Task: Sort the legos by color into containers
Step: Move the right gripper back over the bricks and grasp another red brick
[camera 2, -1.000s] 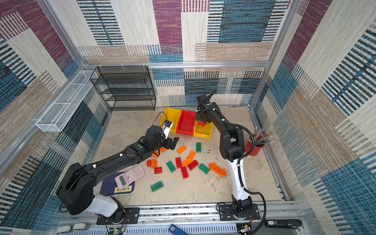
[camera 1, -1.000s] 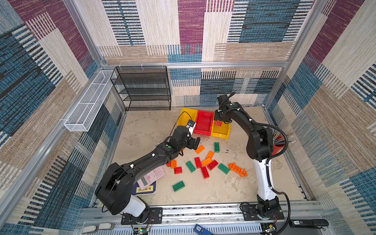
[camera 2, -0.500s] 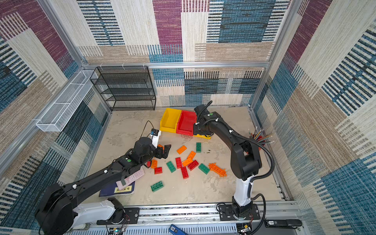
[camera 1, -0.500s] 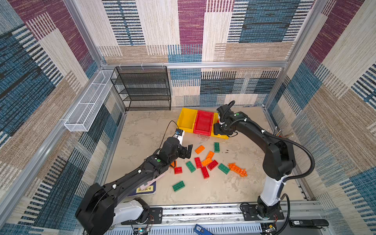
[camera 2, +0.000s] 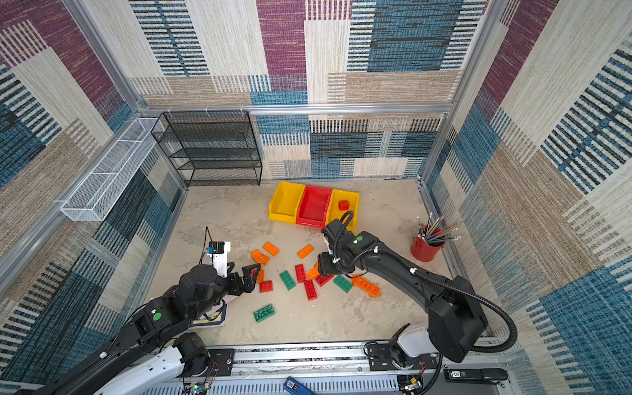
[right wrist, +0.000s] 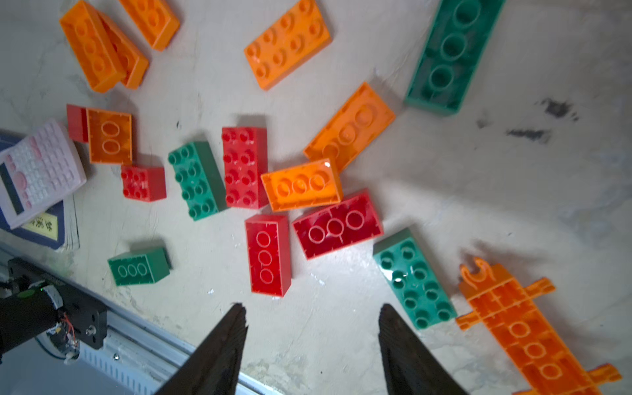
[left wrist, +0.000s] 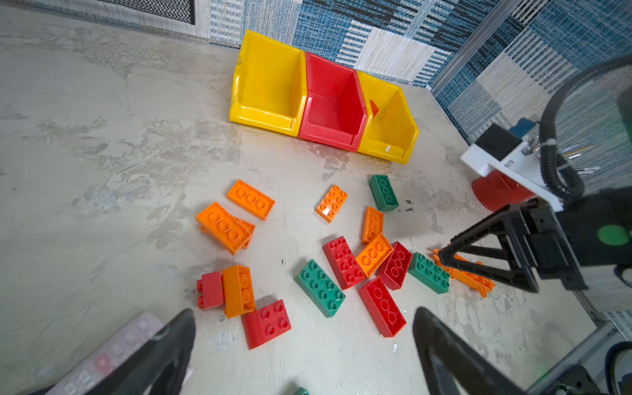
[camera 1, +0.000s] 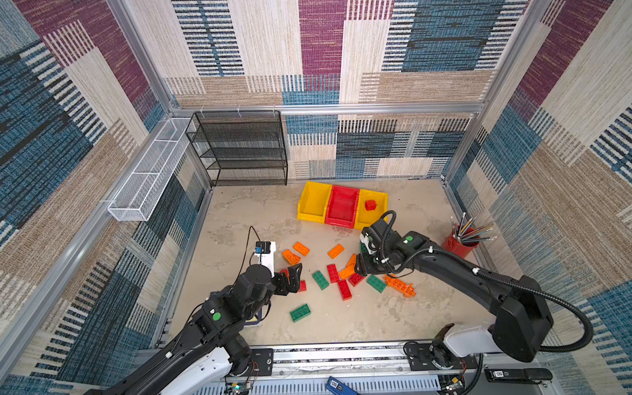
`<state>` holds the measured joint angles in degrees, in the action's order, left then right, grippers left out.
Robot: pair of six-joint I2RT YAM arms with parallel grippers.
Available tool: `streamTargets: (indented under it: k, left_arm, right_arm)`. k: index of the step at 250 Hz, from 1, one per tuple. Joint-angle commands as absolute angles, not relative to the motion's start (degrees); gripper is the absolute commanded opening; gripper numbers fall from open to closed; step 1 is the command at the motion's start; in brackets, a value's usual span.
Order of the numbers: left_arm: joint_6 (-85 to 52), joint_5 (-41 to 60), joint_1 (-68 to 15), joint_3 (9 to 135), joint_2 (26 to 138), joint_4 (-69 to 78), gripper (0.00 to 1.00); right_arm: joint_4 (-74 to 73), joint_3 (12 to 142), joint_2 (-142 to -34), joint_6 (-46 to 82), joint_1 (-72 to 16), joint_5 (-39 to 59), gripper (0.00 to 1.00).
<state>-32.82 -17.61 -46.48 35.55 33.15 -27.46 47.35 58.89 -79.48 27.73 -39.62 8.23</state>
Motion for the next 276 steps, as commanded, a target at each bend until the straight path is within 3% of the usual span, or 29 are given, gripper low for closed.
streamTargets:
  k: [1, 88, 217, 276]
  left_arm:
    - [-34.71, -17.67, -46.58, 34.18, 30.41, -32.67, 0.99]
    - [-34.99, -12.59, -46.58, 30.39, 26.75, -30.68, 0.99]
    - [-35.51, -15.55, -46.58, 28.77, 21.14, -31.77, 0.99]
    - [-35.26, -16.61, -46.58, 28.08, 20.59, -30.27, 0.99]
  right_arm:
    - [44.71, 56.35, -77.15, 32.83, -41.86, 9.69, 0.64]
    - [36.77, 53.73, -84.11, 41.10, -49.62, 10.75, 0.63]
    - [37.25, 58.55, -96.32, 37.89, -51.20, 6.88, 0.62]
    - [40.31, 60.61, -99.79, 37.26, -51.41, 4.76, 0.49]
